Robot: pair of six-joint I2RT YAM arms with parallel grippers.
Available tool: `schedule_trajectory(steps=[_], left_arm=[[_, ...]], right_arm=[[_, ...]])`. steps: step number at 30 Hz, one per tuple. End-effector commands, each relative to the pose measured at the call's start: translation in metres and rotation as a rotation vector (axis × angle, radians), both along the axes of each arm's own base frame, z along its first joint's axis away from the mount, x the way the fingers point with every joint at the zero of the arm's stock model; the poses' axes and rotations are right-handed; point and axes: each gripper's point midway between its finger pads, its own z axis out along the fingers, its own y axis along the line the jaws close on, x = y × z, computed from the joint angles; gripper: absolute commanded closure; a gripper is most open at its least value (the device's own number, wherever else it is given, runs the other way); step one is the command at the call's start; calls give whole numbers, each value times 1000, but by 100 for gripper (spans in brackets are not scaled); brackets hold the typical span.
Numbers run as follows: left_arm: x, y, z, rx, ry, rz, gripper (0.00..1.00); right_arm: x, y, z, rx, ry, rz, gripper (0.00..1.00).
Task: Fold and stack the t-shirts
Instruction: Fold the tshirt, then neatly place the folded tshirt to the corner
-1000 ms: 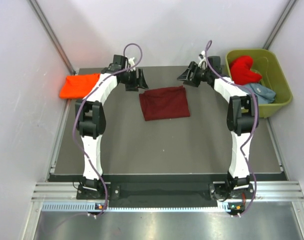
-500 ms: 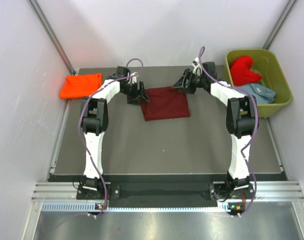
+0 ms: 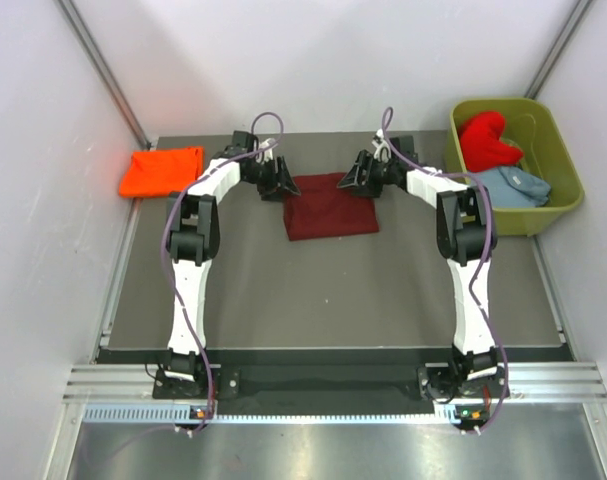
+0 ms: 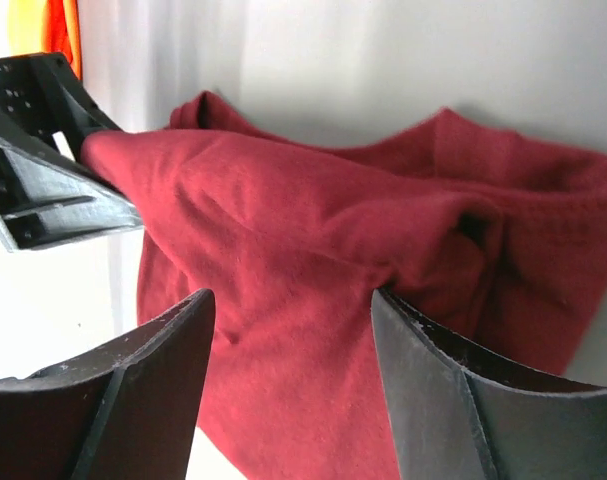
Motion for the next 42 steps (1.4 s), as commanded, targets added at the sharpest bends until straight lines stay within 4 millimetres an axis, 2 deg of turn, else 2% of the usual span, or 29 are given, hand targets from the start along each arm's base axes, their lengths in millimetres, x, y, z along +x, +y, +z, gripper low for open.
schedule_trajectory(steps=[1,3,8,9,12,15,16,19,23,24,25,26,30,32,33,35,37,38,39,40,41,42], left_arm=[[2,-2,-33,8,21,-9,42],[1,-4,-34,-11,26,-17,53],[-1,-8,-40,-15,34,-25,69],[-1,-9,-39,-20,31,-27,75],[1,-14,-33,-54,25,-31,77],[0,-24,-23,-109,15,-53,97],[-1,-27,-19,-117,12,-60,100],[-4,-31,-6,-152,1,-80,100],[-7,-29,24,-178,-37,-100,100],[-5,-22,39,-161,-65,-91,100],[-7,-14,44,-120,-76,-92,100],[-7,-7,50,-79,-91,-86,100],[-2,40,78,118,-201,-67,100],[-1,62,80,188,-213,-46,100],[2,83,83,245,-233,-28,100],[2,110,81,313,-222,-4,100],[7,130,86,387,-257,-10,100],[9,148,84,438,-248,10,100],[5,152,78,468,-221,-10,100],[12,171,87,490,-237,24,100],[14,191,87,527,-233,55,100],[18,201,91,553,-254,69,100]], right_arm=[[11,20,3,-12,-70,28,35],[12,25,2,-5,-65,27,35],[9,28,-5,-6,-48,29,35],[8,28,-6,-7,-48,31,35],[3,29,-10,-11,-38,35,34],[-3,35,-10,-8,-31,46,34],[-3,36,-9,-7,-34,50,34],[-4,41,-6,-8,-44,56,34],[-5,42,14,-2,-75,59,34],[-5,39,18,-6,-87,62,34],[-7,36,21,-7,-92,61,34],[-5,29,35,-6,-115,49,34],[-3,8,59,-31,-171,22,33],[-1,-6,71,-48,-190,-5,32],[0,-10,75,-56,-204,-9,32],[1,-22,80,-80,-219,-26,31],[1,-29,80,-100,-223,-35,30],[1,-33,84,-108,-231,-40,30],[0,-36,84,-114,-236,-40,30],[-1,-38,83,-118,-235,-40,30],[-2,-40,85,-120,-238,-41,30],[-3,-40,85,-122,-238,-39,30]])
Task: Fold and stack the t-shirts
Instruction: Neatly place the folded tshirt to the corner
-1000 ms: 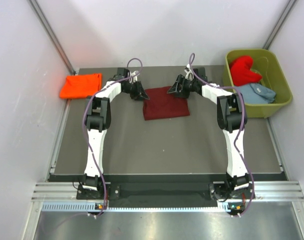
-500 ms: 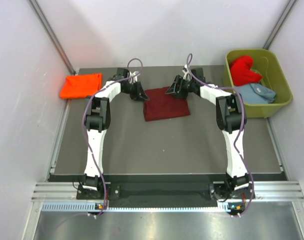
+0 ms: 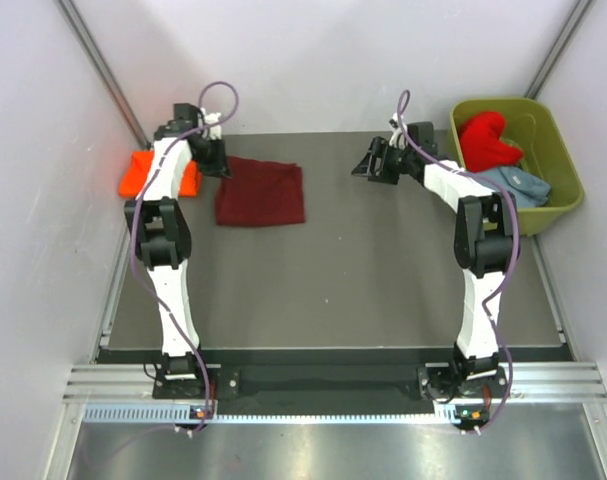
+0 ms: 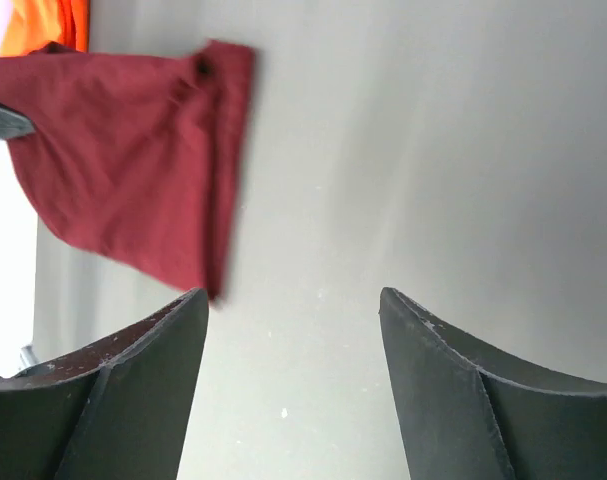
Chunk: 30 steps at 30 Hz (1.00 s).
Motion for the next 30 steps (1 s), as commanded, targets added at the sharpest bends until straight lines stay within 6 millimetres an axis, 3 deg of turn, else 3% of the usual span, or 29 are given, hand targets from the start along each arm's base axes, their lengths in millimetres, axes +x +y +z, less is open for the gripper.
schedule_trajectory(steps=[1,3,6,17,23,30], left_arm=[[4,56,25,179,-65,40,100],[8,80,31,265,-92,71,100],[13,99,44,354,-138,99,100],[36,132,94,478,-291,245,100],[37,153,122,576,-353,315,100],[43,160,143,604,-412,362,100]], right_arm=[[-3,-9,26,-30,-76,5,30],[-5,-10,26,-33,-79,6,30],[-10,-10,27,-33,-79,10,30],[-21,-16,23,-42,-67,7,30],[-22,-15,19,-37,-60,2,30],[-21,-9,17,-32,-60,10,30]])
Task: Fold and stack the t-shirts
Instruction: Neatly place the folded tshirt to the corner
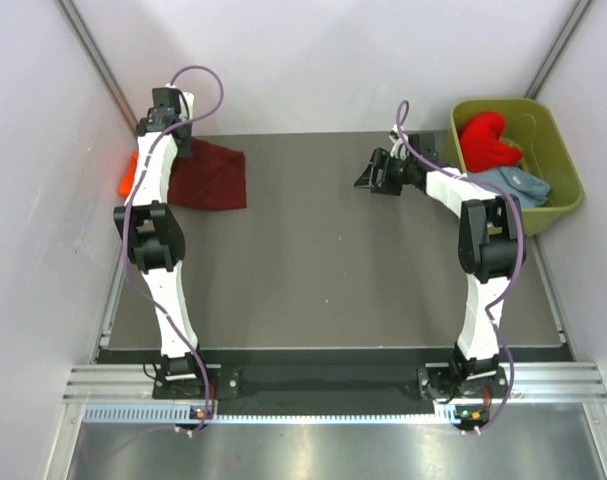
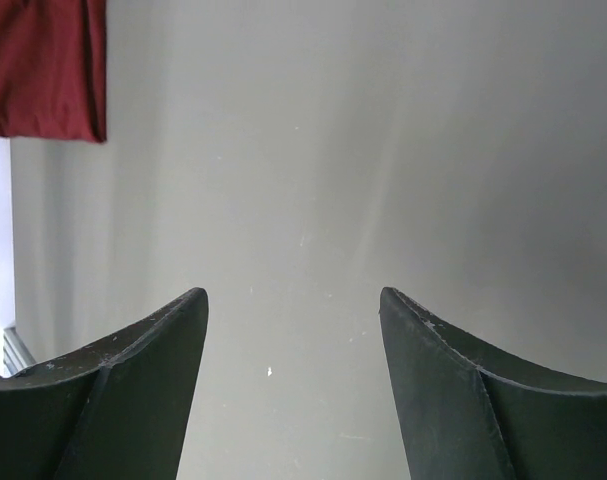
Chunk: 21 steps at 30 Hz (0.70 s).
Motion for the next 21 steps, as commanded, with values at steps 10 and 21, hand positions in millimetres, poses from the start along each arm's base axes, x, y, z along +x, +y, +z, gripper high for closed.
schedule_trajectory(steps=[10,21], left_arm=[[10,23,113,121,-281,75,100],[9,32,127,175,-304,96,100]], right_arm=[[7,10,28,20,-89,16,30],[7,15,26,22,-86,24,30]])
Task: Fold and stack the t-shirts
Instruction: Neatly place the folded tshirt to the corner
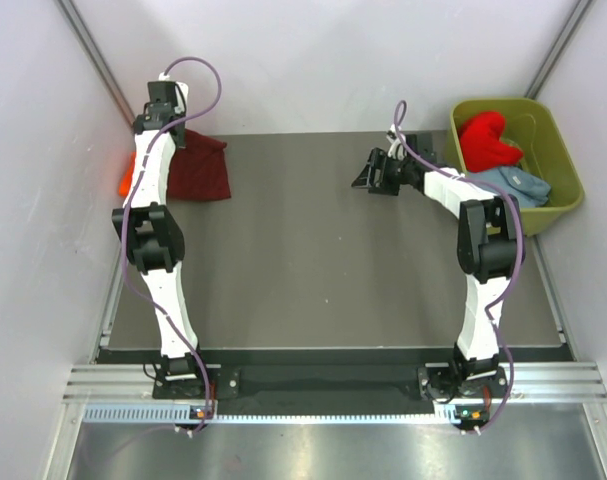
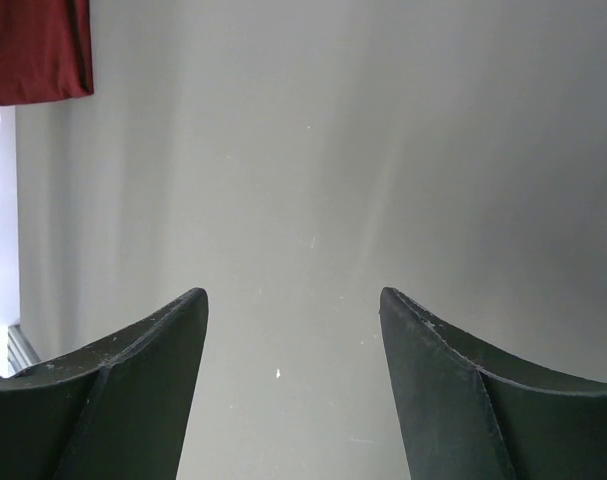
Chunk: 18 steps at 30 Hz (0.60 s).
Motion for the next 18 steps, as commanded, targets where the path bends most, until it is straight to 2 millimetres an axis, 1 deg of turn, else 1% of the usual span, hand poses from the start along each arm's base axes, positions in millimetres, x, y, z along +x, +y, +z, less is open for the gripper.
schedule_trajectory(steps=[1,10,18], left_arm=[[0,10,91,66,-215,28,100],[-2,17,102,101,-233,42,100],[-3,18,115,120,-258,44,100]], right_arm=[[9,10,25,17,-90,19,30],[8,12,24,20,-87,23,30],[9,15,26,25,-93,26,30]])
